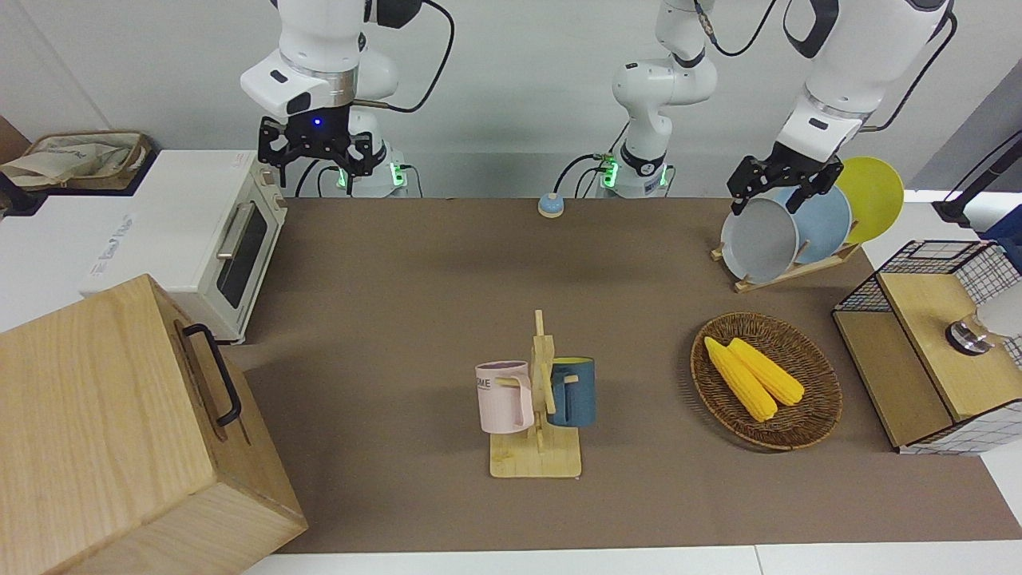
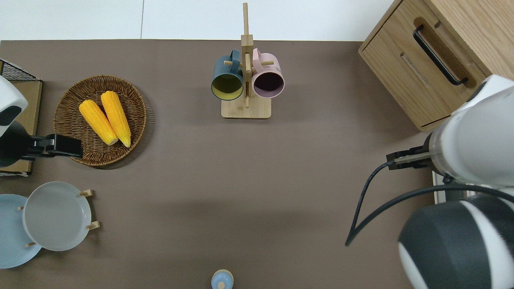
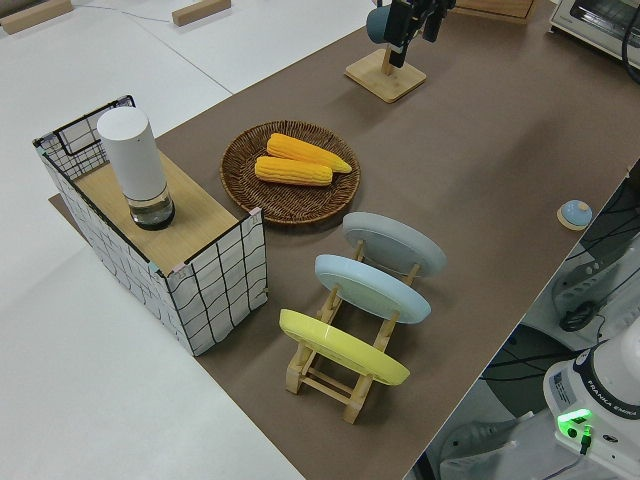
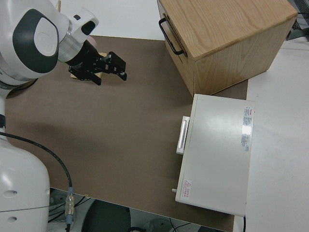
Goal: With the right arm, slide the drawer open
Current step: 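Swing the right gripper inward and up toward the wooden cabinet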
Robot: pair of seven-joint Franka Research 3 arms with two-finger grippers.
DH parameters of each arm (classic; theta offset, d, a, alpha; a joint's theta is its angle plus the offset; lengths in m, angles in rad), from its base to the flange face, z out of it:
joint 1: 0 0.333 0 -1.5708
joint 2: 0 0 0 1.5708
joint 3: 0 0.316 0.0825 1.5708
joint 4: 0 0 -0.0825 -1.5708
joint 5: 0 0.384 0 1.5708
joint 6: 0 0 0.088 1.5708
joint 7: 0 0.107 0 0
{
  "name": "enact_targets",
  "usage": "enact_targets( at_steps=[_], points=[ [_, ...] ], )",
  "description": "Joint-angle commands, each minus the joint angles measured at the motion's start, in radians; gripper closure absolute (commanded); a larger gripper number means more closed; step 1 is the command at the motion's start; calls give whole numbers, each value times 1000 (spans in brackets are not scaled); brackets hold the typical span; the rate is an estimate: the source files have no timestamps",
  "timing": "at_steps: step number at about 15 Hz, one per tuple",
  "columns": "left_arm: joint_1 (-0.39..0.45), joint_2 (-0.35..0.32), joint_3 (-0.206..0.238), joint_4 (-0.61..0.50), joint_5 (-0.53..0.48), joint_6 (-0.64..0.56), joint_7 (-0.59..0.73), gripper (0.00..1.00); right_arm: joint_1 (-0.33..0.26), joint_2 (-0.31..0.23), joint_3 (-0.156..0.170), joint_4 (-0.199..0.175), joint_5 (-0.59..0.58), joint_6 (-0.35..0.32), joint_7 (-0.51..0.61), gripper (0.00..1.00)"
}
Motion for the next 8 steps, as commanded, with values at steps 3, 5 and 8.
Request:
enact_targets(
  at_steps=[3,5,8],
  points=[
    [-5,-7,4,1,13,-5,5,2,22,8,109,-94,-274,28,84,21],
    [-5,-7,2,1,13,-5,6,2,24,34,140,-96,-357,22,84,21],
    [-5,-7,4,1,13,-5,5,5,25,60,180,-108,-468,16,83,21]
  ],
)
